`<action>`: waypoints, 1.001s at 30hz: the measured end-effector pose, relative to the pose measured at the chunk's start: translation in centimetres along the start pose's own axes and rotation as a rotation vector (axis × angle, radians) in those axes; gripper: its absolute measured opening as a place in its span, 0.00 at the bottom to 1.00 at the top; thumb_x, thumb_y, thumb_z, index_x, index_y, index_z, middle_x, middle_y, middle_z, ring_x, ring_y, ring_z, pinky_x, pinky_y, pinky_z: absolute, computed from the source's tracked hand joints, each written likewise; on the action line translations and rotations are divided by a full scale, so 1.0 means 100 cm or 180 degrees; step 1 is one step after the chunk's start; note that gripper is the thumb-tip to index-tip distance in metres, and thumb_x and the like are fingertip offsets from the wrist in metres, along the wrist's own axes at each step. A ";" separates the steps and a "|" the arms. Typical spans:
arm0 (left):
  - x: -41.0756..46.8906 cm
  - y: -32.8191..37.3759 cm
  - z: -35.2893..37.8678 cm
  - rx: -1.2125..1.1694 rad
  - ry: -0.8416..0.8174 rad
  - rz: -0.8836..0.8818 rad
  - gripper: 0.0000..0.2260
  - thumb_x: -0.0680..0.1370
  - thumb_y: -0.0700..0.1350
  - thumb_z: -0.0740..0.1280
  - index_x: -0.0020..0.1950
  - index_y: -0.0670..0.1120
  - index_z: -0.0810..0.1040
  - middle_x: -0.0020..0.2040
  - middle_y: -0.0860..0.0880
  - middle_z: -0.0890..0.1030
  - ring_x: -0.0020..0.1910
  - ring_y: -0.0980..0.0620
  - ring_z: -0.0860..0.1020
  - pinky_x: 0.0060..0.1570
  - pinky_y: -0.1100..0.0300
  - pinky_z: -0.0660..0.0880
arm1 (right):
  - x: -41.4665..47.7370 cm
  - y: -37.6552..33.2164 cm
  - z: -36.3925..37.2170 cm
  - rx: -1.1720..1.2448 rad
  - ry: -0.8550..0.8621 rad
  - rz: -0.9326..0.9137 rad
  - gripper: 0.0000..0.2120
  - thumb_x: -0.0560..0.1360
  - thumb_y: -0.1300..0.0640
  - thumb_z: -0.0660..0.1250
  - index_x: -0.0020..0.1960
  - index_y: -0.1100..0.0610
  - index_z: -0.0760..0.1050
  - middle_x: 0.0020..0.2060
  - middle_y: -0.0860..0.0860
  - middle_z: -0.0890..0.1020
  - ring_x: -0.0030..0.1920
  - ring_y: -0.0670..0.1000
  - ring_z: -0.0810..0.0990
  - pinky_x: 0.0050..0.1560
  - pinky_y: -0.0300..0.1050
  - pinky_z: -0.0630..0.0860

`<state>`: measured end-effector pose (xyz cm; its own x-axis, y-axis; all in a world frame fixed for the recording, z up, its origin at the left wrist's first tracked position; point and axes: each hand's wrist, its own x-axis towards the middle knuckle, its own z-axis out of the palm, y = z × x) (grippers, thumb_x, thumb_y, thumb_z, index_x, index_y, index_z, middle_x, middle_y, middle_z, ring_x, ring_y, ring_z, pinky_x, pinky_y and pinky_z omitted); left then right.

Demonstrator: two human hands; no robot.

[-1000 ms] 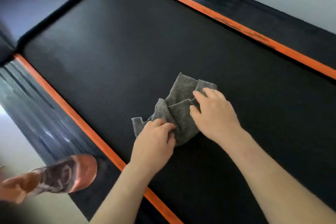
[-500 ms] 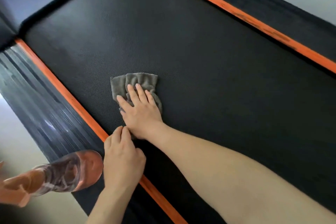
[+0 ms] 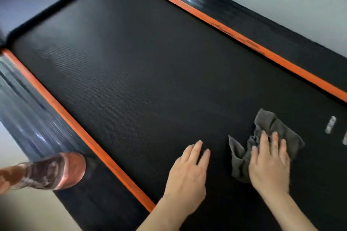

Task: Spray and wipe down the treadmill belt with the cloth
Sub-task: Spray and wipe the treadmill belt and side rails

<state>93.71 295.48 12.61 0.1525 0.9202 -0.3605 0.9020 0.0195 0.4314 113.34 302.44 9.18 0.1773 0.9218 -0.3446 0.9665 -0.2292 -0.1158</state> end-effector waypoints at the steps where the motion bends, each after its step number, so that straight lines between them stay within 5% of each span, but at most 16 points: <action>1: 0.000 0.004 0.001 -0.0006 0.0090 -0.0042 0.34 0.78 0.38 0.61 0.81 0.49 0.51 0.82 0.48 0.47 0.80 0.46 0.49 0.75 0.55 0.59 | -0.001 -0.010 0.002 0.0118 0.0025 0.0094 0.28 0.83 0.48 0.48 0.81 0.54 0.52 0.80 0.57 0.52 0.79 0.62 0.48 0.77 0.63 0.52; 3: -0.002 0.004 0.002 -0.0168 0.0247 -0.0204 0.34 0.78 0.37 0.60 0.81 0.49 0.51 0.82 0.50 0.48 0.80 0.49 0.50 0.75 0.60 0.56 | -0.004 -0.052 0.009 0.0258 0.0144 -0.0146 0.28 0.83 0.48 0.50 0.81 0.53 0.51 0.81 0.56 0.50 0.80 0.61 0.46 0.77 0.61 0.48; 6: -0.011 -0.006 -0.012 -0.0529 0.0523 -0.0718 0.31 0.76 0.35 0.61 0.79 0.44 0.56 0.79 0.47 0.58 0.78 0.50 0.55 0.71 0.70 0.48 | -0.016 -0.128 0.034 0.0360 -0.0061 -0.1405 0.26 0.85 0.49 0.50 0.81 0.49 0.49 0.81 0.51 0.47 0.80 0.57 0.41 0.77 0.57 0.42; 8: -0.022 -0.027 -0.021 -0.0841 0.0706 -0.1379 0.27 0.73 0.33 0.63 0.72 0.42 0.66 0.70 0.46 0.71 0.71 0.47 0.67 0.64 0.69 0.58 | -0.030 -0.170 0.043 0.0461 -0.0397 -0.2095 0.26 0.85 0.51 0.51 0.81 0.48 0.50 0.81 0.49 0.46 0.80 0.55 0.39 0.77 0.54 0.38; 11: -0.044 -0.060 -0.030 -0.1237 0.0781 -0.1922 0.19 0.71 0.32 0.65 0.56 0.51 0.69 0.55 0.51 0.78 0.57 0.48 0.76 0.49 0.60 0.68 | -0.050 -0.200 0.039 0.0901 -0.1059 -0.2797 0.21 0.83 0.57 0.56 0.75 0.51 0.68 0.79 0.50 0.61 0.80 0.51 0.51 0.78 0.50 0.44; 15: -0.047 -0.072 -0.041 -0.3004 0.1203 -0.2458 0.15 0.75 0.34 0.68 0.51 0.54 0.73 0.50 0.48 0.82 0.49 0.49 0.81 0.48 0.54 0.76 | -0.051 -0.196 0.008 0.2465 -0.2186 -0.2011 0.17 0.74 0.66 0.63 0.56 0.53 0.84 0.56 0.49 0.84 0.61 0.47 0.79 0.66 0.46 0.73; 17: -0.037 -0.069 -0.053 -0.3738 0.1487 -0.2609 0.08 0.78 0.42 0.69 0.53 0.52 0.74 0.49 0.49 0.83 0.45 0.53 0.81 0.48 0.53 0.76 | -0.043 -0.188 -0.009 0.3105 -0.2344 -0.1696 0.15 0.73 0.71 0.65 0.53 0.58 0.84 0.52 0.53 0.85 0.55 0.49 0.82 0.60 0.41 0.77; 20: -0.023 -0.074 -0.069 -0.3988 0.1859 -0.2570 0.15 0.75 0.56 0.71 0.58 0.55 0.74 0.52 0.51 0.83 0.50 0.54 0.82 0.52 0.54 0.78 | -0.038 -0.185 -0.027 0.3712 -0.2642 -0.1499 0.15 0.74 0.74 0.64 0.55 0.62 0.82 0.51 0.58 0.85 0.52 0.51 0.84 0.56 0.41 0.79; 25: -0.014 -0.081 -0.096 -0.4184 0.2425 -0.2383 0.09 0.78 0.35 0.69 0.55 0.45 0.82 0.50 0.46 0.85 0.52 0.48 0.83 0.52 0.57 0.79 | -0.026 -0.190 -0.039 0.3380 -0.2146 -0.1474 0.18 0.75 0.74 0.62 0.55 0.57 0.81 0.47 0.52 0.87 0.50 0.46 0.85 0.57 0.42 0.80; 30: -0.005 -0.088 -0.125 -0.4695 0.2549 -0.1930 0.13 0.75 0.33 0.71 0.59 0.42 0.80 0.48 0.46 0.86 0.49 0.46 0.84 0.55 0.50 0.79 | 0.004 -0.199 -0.061 0.2616 -0.0762 -0.1981 0.15 0.77 0.68 0.64 0.50 0.50 0.82 0.44 0.42 0.84 0.49 0.43 0.83 0.58 0.41 0.78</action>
<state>80.70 299.74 19.31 -0.6506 0.5901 -0.4781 -0.3901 0.2805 0.8770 95.29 309.26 17.07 -0.4338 0.8844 -0.1721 0.4358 0.0388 -0.8992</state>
